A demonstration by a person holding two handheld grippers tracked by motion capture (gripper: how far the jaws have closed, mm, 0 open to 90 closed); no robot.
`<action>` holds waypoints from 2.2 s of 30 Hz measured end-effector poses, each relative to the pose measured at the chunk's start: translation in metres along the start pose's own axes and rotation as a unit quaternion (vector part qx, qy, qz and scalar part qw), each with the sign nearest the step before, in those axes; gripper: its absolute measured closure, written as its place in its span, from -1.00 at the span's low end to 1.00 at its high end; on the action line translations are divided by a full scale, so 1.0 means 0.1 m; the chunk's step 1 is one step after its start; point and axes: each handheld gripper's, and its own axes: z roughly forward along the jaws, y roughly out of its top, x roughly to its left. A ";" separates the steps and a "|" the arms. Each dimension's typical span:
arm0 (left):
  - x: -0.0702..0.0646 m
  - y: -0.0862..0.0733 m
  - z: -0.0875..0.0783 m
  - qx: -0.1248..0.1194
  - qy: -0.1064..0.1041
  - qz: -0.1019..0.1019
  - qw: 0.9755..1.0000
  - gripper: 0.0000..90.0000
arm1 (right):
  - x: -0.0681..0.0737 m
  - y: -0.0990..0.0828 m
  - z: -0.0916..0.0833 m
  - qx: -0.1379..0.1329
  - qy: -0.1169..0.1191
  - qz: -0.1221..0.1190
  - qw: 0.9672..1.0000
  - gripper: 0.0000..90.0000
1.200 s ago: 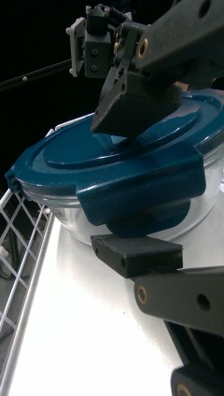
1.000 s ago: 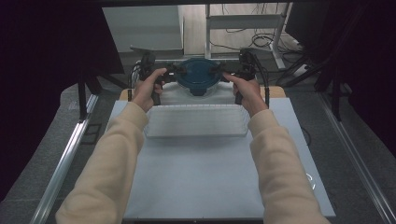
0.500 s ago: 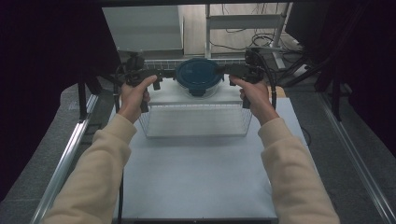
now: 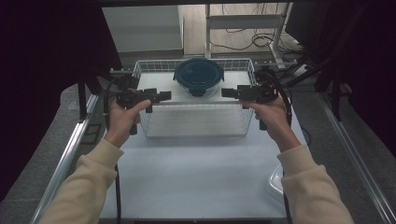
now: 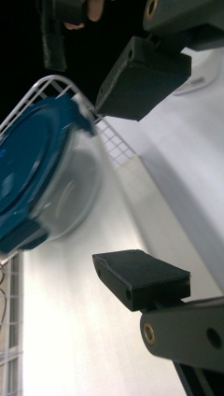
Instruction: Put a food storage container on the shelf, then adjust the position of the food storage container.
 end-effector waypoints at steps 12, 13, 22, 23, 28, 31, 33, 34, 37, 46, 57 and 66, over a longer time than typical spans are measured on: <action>-0.17 -0.85 -0.46 -0.010 0.001 0.023 1.000 -0.46 | 0.21 -0.75 -0.43 0.017 -0.018 -0.050 0.998 -0.54; -0.17 -0.85 -0.46 -0.010 0.001 0.023 1.000 -0.46 | 0.21 -0.75 -0.43 0.017 -0.018 -0.050 0.998 -0.54; -0.22 -1.36 -0.61 0.001 0.055 0.039 0.998 -0.46 | 0.26 -1.36 -0.59 0.022 -0.021 -0.058 0.998 -0.54; -0.22 -1.41 -0.60 0.005 0.060 0.040 0.997 -0.46 | 0.25 -1.41 -0.59 0.021 -0.024 -0.060 0.998 -0.54; -0.25 -1.56 -0.49 0.016 0.056 0.032 0.998 -0.46 | 0.21 -1.62 -0.53 0.039 -0.018 -0.067 0.997 -0.52; -0.29 -1.65 -0.41 0.026 0.069 0.040 0.996 -0.46 | 0.19 -1.70 -0.48 0.045 -0.021 -0.070 0.996 -0.52; -0.27 -1.75 -0.38 0.035 0.075 0.036 0.996 -0.46 | 0.17 -1.76 -0.43 0.062 -0.030 -0.077 0.995 -0.52; -0.26 -1.78 -0.37 0.034 0.077 0.031 0.996 -0.46 | 0.16 -1.78 -0.42 0.062 -0.031 -0.077 0.995 -0.51; -0.23 -1.84 -0.37 0.040 0.082 0.029 0.995 -0.46 | 0.13 -1.84 -0.39 0.066 -0.022 -0.074 0.995 -0.51; -0.19 -1.92 -0.35 0.047 0.079 0.032 0.995 -0.46 | 0.11 -1.96 -0.33 0.075 -0.022 -0.073 0.994 -0.47; -0.23 -1.90 -0.40 0.041 0.090 0.030 0.995 -0.48 | 0.12 -1.97 -0.44 0.073 -0.046 -0.064 0.994 -0.41; -0.22 -1.88 -0.41 0.056 0.088 0.036 0.994 -0.49 | 0.05 -1.97 -0.63 0.075 -0.082 -0.037 0.993 -0.19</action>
